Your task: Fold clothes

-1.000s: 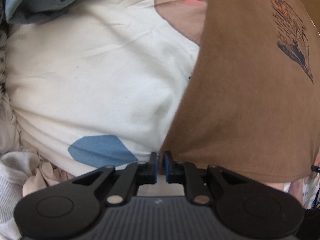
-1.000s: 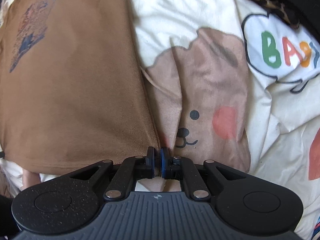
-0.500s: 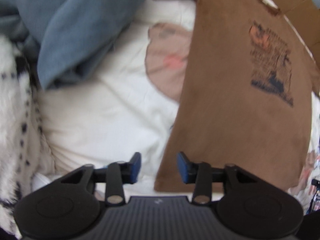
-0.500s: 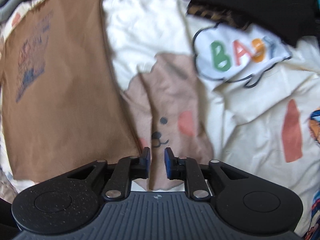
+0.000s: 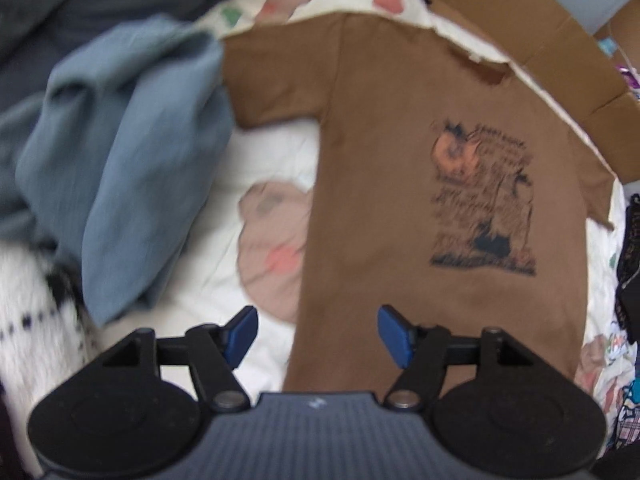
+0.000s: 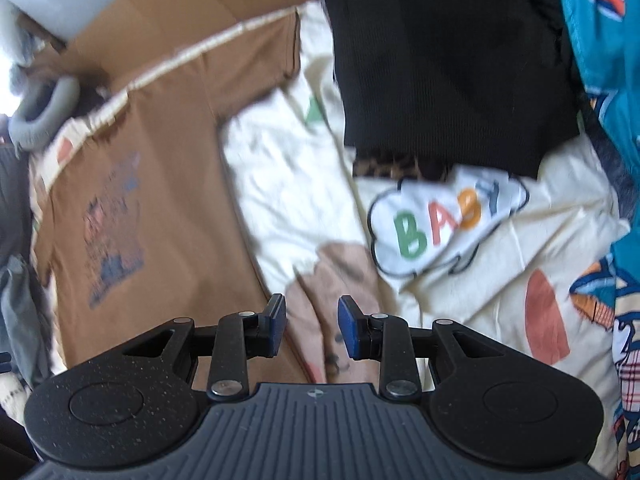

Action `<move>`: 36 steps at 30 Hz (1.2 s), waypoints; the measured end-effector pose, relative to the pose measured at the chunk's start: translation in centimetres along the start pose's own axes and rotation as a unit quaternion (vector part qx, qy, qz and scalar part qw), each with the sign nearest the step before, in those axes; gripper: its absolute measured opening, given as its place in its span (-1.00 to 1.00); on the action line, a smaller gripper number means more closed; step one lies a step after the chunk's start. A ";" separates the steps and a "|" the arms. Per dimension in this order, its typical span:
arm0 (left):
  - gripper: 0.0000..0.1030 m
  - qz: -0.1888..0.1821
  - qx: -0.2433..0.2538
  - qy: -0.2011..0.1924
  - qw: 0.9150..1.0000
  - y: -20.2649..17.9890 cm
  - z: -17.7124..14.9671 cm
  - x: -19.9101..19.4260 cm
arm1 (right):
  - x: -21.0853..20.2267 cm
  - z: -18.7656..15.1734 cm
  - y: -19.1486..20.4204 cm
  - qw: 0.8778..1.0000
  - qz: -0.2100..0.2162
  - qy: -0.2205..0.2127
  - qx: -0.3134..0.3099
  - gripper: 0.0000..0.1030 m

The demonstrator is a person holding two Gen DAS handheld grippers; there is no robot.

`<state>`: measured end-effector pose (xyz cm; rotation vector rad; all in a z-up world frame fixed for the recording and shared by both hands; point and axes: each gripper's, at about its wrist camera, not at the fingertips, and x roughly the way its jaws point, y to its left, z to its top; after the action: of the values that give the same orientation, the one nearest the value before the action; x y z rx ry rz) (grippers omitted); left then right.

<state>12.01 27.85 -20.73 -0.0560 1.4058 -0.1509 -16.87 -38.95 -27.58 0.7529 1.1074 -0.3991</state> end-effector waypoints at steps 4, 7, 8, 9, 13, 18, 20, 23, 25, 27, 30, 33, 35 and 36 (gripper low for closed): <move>0.35 -0.004 0.010 -0.016 1.000 -2.2 2.5 -0.5 | -1.3 1.3 -0.3 0.999 0.010 -0.031 0.018 -0.26; 0.43 -0.006 0.022 -0.026 0.999 -3.8 4.0 -0.2 | -2.0 2.2 -0.4 0.998 0.019 -0.049 0.024 -0.23; 0.43 -0.007 0.025 -0.029 0.999 -4.4 4.4 0.0 | -2.1 2.5 -0.2 0.998 0.016 -0.056 0.022 -0.23; 0.43 -0.009 0.029 -0.031 0.999 -4.9 4.9 0.1 | -2.3 2.7 0.0 0.998 0.010 -0.062 0.018 -0.23; 0.44 -0.013 0.039 -0.032 0.999 -6.5 6.4 1.5 | -2.2 4.0 1.0 0.996 0.030 -0.085 0.016 -0.23; 0.44 -0.029 0.054 -0.032 0.998 -8.3 8.1 4.2 | -0.3 5.7 2.5 0.993 0.057 -0.098 0.014 -0.23; 0.44 -0.041 0.067 -0.033 0.996 -8.9 9.1 5.6 | 0.9 6.5 3.3 0.993 0.066 -0.100 0.010 -0.23; 0.44 -0.047 0.080 -0.034 0.995 -9.8 10.7 8.2 | 3.7 8.0 4.3 0.991 0.081 -0.105 0.005 -0.23; 0.44 -0.053 0.088 -0.036 0.994 -10.3 11.9 9.9 | 5.8 9.1 4.8 0.990 0.088 -0.108 0.007 -0.23; 0.44 -0.059 0.091 -0.039 0.993 -10.9 13.2 11.4 | 8.1 10.2 5.1 0.990 0.092 -0.110 0.015 -0.23; 0.43 -0.068 0.095 -0.044 0.992 -11.9 15.1 13.6 | 11.1 11.7 5.3 0.989 0.094 -0.113 0.025 -0.23; 0.34 -0.069 0.109 -0.055 0.990 -13.7 16.8 15.5 | 13.8 13.2 5.2 0.989 0.092 -0.111 0.042 -0.23; 0.29 -0.074 0.123 -0.056 0.988 -15.3 17.7 16.6 | 15.2 13.9 4.9 0.988 0.090 -0.109 0.056 -0.23; 0.29 -0.077 0.131 -0.056 0.987 -16.2 18.2 17.2 | 15.7 14.1 4.8 0.988 0.090 -0.108 0.061 -0.23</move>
<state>31.41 8.56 -32.43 0.0447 1.2593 -0.4528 1.90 -44.65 -36.78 0.8884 0.8099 -0.3882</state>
